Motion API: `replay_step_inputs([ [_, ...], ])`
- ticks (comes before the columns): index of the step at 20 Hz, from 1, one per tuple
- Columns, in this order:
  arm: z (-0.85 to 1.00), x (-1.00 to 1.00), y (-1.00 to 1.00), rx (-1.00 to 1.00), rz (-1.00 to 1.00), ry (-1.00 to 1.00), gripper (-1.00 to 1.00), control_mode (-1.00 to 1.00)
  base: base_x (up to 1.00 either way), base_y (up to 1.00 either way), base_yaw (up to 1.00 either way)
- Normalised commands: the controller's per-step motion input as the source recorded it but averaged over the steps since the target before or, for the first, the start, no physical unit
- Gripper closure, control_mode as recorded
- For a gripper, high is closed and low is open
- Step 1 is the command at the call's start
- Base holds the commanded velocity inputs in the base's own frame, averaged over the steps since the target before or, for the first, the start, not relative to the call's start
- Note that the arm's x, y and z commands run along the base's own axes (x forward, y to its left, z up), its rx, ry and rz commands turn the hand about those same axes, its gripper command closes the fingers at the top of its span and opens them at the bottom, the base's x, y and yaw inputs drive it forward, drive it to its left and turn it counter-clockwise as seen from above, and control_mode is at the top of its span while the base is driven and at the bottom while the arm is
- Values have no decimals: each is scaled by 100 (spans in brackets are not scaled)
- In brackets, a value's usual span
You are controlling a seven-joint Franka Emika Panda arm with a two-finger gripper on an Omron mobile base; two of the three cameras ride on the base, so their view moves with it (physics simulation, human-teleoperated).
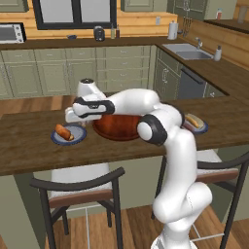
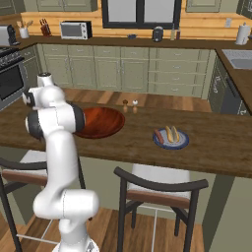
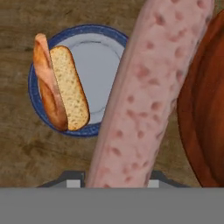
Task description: Place one bun and one sausage from the bowl on each plate.
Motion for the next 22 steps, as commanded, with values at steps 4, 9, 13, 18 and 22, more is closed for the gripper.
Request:
replay_step_inputs([
  [4,-40,21,24,-4,8,3,100,-100,0,0,0],
  [9,-20,23,9,-3,5,0,100,-100,0,0,0],
  [13,0,32,0,-1,1,-3,100,-100,0,0,0],
  [18,-15,19,4,0,3,-1,100,-100,0,0,0],
  [22,-50,0,4,0,4,0,100,-100,0,0,0],
])
